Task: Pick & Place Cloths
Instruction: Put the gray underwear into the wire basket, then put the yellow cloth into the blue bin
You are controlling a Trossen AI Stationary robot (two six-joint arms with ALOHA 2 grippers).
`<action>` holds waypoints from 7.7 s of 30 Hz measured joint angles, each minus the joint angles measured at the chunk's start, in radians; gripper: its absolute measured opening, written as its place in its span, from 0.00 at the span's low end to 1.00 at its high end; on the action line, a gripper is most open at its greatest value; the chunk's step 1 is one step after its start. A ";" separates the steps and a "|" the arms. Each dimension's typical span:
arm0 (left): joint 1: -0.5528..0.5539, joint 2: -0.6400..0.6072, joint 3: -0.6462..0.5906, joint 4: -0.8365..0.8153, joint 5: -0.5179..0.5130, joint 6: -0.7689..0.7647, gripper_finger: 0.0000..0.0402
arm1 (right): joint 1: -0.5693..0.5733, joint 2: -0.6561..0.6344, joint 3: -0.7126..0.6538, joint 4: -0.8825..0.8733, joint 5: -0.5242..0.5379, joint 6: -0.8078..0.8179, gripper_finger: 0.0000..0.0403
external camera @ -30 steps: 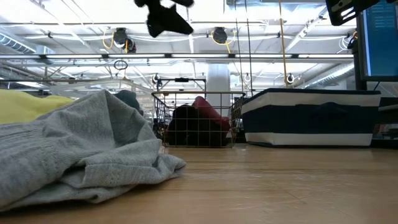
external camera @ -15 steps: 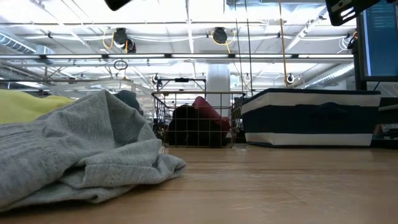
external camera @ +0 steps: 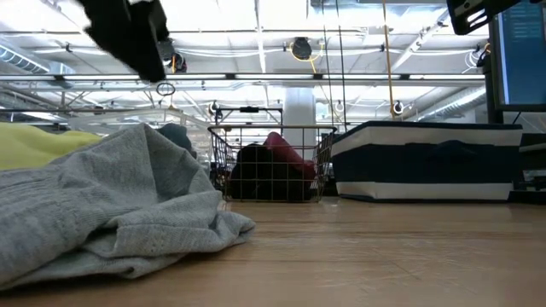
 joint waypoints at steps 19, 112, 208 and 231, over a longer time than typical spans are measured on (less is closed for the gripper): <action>0.015 0.266 0.006 0.006 0.000 -0.046 0.68 | 0.000 0.000 0.000 0.000 0.000 0.001 0.28; 0.336 -0.166 0.000 0.632 -0.353 0.965 0.02 | 0.000 0.000 0.000 -0.008 0.000 0.001 0.28; 0.477 -0.246 0.019 -0.099 0.167 0.169 0.81 | 0.000 0.001 0.000 -0.013 0.000 0.014 0.28; 0.229 -0.236 -0.045 -0.674 -0.002 -0.660 0.81 | 0.000 0.001 0.000 -0.012 0.000 0.012 0.28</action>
